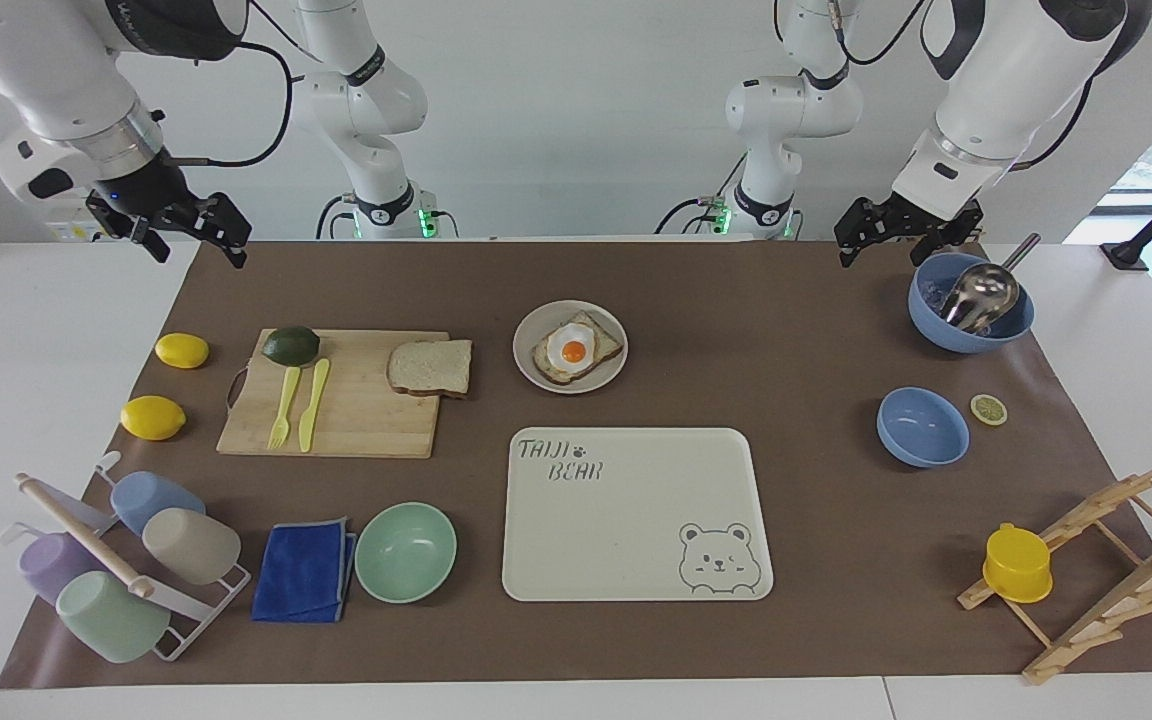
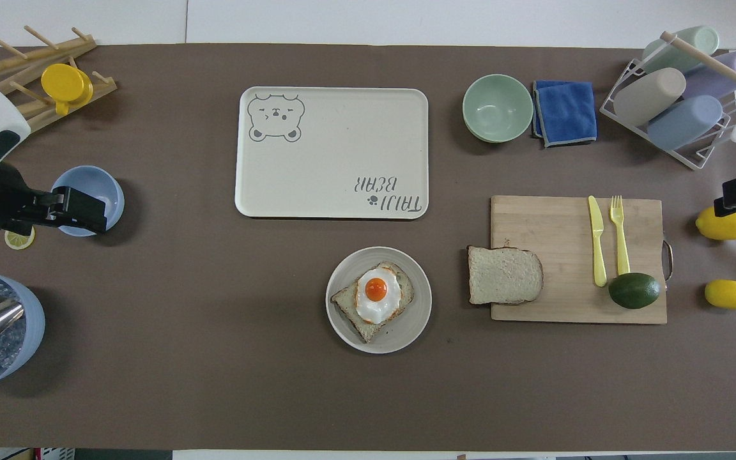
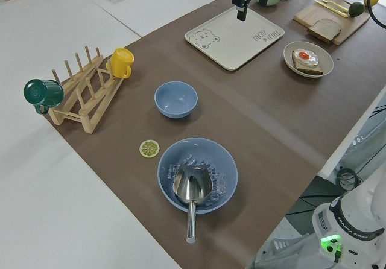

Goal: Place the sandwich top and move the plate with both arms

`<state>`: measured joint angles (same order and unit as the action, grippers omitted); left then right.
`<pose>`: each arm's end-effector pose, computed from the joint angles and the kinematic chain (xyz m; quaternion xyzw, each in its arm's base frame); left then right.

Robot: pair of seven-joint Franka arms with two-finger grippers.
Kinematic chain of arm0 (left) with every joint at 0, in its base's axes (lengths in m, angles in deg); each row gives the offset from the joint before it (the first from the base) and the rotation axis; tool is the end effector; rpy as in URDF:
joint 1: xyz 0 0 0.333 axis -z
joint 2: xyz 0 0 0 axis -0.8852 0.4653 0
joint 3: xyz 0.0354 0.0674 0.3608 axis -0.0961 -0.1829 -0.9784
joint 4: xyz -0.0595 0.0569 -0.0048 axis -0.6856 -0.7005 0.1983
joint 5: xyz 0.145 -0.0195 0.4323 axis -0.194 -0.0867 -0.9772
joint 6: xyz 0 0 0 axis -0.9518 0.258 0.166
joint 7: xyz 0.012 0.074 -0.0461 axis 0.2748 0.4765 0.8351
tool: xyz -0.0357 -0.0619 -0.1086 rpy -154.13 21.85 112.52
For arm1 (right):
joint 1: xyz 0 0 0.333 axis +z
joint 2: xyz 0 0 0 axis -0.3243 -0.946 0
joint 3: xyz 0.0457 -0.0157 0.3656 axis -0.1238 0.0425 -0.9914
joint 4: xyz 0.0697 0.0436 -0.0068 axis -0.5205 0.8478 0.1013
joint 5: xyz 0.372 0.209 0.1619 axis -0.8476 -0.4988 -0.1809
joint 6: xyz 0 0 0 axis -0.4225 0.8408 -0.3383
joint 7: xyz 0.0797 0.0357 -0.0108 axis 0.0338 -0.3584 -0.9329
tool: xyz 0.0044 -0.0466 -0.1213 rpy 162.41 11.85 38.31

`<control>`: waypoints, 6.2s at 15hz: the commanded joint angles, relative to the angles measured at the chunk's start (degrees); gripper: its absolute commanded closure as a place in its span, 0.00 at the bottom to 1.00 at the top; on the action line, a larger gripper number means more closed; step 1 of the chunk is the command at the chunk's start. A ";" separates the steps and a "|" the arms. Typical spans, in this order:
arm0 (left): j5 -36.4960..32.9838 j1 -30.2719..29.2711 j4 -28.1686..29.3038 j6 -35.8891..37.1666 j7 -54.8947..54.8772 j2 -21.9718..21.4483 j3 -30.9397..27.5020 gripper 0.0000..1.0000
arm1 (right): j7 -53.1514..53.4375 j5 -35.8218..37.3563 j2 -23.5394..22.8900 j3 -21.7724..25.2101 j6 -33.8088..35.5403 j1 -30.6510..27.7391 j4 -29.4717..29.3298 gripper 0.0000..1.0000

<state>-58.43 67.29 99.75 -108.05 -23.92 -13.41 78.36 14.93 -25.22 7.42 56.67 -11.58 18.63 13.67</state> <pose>0.5853 -0.1038 0.6438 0.9977 -0.0332 -0.0596 0.0018 0.6010 -0.0678 0.6579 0.9972 -0.0563 -0.0486 0.0046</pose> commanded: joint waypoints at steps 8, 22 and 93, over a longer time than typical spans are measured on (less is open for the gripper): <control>0.50 -0.54 0.84 0.42 0.31 -1.06 0.33 0.00 | -0.41 -0.90 0.27 -0.24 1.24 -0.15 -0.52 0.00; 0.50 -0.53 0.84 0.42 0.31 -1.06 0.33 0.00 | -1.20 -1.08 1.86 -0.15 3.26 -0.15 1.15 0.00; 0.50 -0.53 0.75 0.42 0.31 -1.06 0.33 0.00 | 45.99 1.66 -23.37 -8.85 -20.80 42.75 5.72 1.00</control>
<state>-58.43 67.29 99.75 -108.05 -23.92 -13.41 78.36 59.93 -21.20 -16.15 48.05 -28.36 62.11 17.54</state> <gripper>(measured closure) 0.000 0.921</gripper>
